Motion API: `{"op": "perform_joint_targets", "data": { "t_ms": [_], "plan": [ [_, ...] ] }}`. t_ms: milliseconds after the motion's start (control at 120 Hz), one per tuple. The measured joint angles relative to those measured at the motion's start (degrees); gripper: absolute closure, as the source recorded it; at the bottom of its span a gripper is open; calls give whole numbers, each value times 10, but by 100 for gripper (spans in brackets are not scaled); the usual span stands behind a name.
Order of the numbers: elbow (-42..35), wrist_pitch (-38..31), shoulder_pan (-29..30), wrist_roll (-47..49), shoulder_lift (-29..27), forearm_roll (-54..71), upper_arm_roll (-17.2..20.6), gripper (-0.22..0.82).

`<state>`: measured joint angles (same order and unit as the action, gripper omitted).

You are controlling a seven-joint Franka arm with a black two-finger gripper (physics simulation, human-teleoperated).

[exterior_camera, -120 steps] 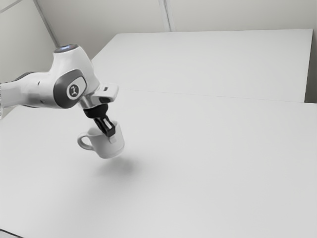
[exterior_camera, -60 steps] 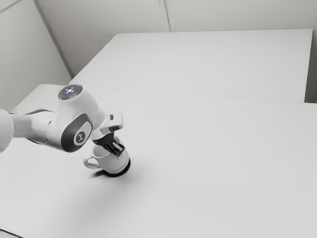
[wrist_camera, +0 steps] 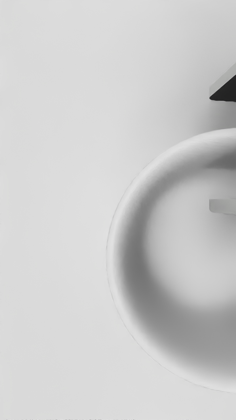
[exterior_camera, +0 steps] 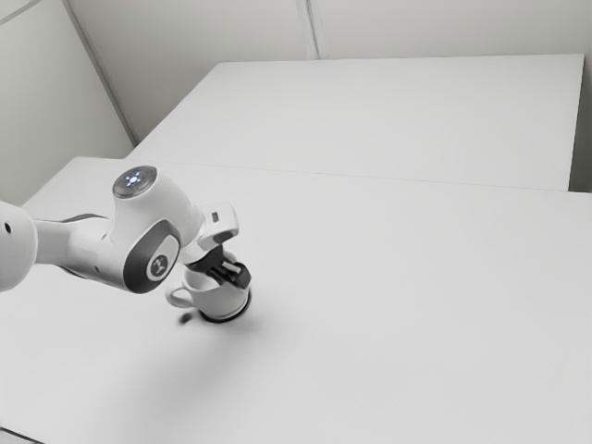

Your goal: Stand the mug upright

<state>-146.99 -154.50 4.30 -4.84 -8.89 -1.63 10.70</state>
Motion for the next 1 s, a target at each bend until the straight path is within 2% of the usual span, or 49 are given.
{"op": "perform_joint_targets", "data": {
  "t_ms": [83, 150, 333, 658, 900, 1000],
  "plan": [
    [10, 3, 0, 4, -4, -3, 1, 23],
    [49, 31, -1, 8, -9, -12, 1, 17],
    [171, 177, 1, 25, -8, -36, 1, 7],
    [380, 418, -3, 71, 71, -43, 1, 2],
    [489, 527, -18, 95, 102, -24, -2, 0],
    [517, 559, -45, 103, 109, -15, -25, 0]
  ]
}}
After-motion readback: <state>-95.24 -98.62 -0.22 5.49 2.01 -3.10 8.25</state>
